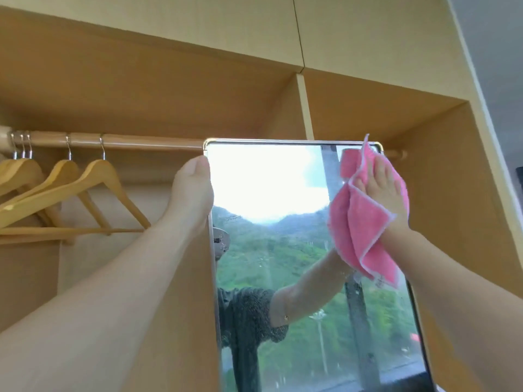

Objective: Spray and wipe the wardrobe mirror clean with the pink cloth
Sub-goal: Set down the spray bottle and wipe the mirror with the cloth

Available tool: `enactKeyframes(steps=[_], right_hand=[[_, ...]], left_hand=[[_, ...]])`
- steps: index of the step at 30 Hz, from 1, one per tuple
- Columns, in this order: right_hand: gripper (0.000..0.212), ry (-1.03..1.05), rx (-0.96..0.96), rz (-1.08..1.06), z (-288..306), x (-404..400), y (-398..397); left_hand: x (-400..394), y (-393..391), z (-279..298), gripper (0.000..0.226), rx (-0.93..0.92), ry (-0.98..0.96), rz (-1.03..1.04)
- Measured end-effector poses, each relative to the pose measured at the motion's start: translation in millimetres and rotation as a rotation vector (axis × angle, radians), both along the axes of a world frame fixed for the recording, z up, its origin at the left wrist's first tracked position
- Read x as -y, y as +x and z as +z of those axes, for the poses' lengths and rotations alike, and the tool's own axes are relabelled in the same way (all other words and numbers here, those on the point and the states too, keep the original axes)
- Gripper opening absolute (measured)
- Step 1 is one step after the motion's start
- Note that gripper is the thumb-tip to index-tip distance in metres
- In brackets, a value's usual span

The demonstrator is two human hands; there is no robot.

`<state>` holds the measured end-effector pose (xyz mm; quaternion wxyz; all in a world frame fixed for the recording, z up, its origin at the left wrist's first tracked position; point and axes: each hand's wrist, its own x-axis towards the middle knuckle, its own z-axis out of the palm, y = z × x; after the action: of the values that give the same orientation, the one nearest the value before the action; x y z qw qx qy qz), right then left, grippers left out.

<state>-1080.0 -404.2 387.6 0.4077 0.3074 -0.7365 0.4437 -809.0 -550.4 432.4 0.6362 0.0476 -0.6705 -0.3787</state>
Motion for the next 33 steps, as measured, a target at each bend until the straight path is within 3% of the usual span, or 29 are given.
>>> enactKeyframes(steps=[5,11,17,22,33], right_hand=[[0.056,-0.104,-0.044,0.142,-14.4,10.9,12.5],[0.055,-0.070,-0.164,0.172,-29.0,25.7,46.0],[0.050,0.122,-0.352,0.251,-42.1,50.1,120.5],[0.055,0.208,-0.524,0.281,-66.0,87.4,191.0],[0.053,0.175,-0.535,0.255,-78.7,85.9,181.1]], left_hand=[[-18.6,-0.1,-17.3,0.036,-0.011,0.041,0.040],[-25.6,2.1,-32.9,0.068,0.076,0.174,0.041],[-28.6,1.0,-33.0,0.064,0.057,0.196,0.072],[-23.4,-0.2,-32.1,0.046,0.047,0.236,-0.058],[-20.2,0.0,-34.1,0.047,0.075,0.196,-0.046]])
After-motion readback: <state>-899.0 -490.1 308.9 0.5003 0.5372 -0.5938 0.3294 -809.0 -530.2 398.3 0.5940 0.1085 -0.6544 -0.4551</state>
